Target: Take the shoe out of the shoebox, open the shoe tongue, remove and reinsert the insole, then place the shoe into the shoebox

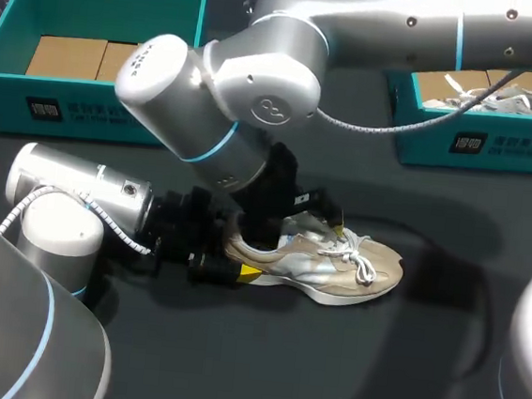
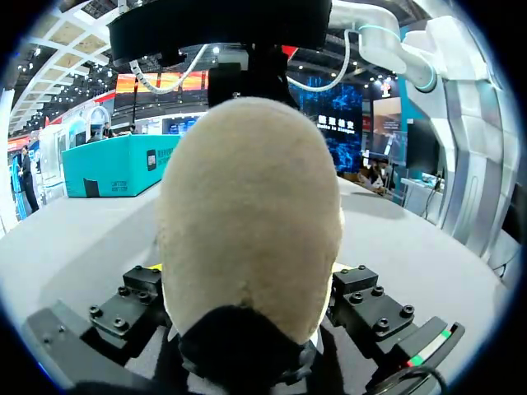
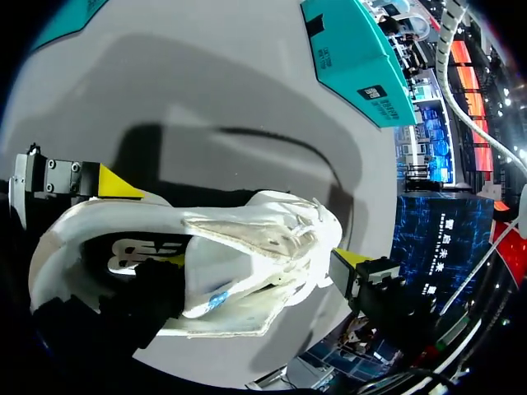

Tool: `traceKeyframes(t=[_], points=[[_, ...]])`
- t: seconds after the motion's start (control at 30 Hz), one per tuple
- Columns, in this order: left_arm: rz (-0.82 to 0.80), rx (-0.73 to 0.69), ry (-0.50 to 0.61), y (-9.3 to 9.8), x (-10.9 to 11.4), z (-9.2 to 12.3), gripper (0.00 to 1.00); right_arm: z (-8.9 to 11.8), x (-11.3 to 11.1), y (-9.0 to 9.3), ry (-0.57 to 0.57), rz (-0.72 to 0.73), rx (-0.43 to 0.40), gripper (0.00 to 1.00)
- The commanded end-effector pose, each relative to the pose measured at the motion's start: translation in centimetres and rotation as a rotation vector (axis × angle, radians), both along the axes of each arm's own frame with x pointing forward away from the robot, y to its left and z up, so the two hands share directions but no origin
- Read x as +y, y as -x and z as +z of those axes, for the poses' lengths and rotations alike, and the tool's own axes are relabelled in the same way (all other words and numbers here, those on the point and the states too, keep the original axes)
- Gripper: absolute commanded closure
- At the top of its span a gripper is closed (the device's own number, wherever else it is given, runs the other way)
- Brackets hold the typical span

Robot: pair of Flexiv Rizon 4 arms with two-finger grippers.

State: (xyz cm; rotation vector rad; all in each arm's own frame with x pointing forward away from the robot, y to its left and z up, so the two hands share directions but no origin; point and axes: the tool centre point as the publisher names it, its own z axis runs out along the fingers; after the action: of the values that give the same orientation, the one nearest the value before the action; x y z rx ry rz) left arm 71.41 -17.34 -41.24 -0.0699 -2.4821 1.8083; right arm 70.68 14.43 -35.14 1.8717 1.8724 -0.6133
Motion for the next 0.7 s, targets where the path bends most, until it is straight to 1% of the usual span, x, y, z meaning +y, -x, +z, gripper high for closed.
traceKeyframes(t=[0.03, 0.17, 0.37, 0.5, 0.7], points=[[0.000, 0.000, 0.000, 0.0, 0.2, -0.2, 1.00, 0.6, -0.7, 0.9, -0.003, -0.432, -0.321, 0.00], [0.000, 0.000, 0.000, 0.0, 0.2, -0.2, 1.00, 1.4, -1.1, 1.2, -0.004, -0.433, -0.323, 0.00], [0.000, 0.000, 0.000, 0.0, 0.2, -0.2, 1.00, 2.0, -1.3, 1.2, -0.030, -0.427, -0.259, 0.00], [0.000, 0.000, 0.000, 0.0, 0.2, -0.2, 1.00, 2.0, -0.9, 1.4, -0.037, -0.421, -0.237, 0.00], [0.000, 0.000, 0.000, 0.0, 0.2, -0.2, 1.00, 1.5, -0.2, 1.8, -0.057, -0.406, -0.214, 0.00]])
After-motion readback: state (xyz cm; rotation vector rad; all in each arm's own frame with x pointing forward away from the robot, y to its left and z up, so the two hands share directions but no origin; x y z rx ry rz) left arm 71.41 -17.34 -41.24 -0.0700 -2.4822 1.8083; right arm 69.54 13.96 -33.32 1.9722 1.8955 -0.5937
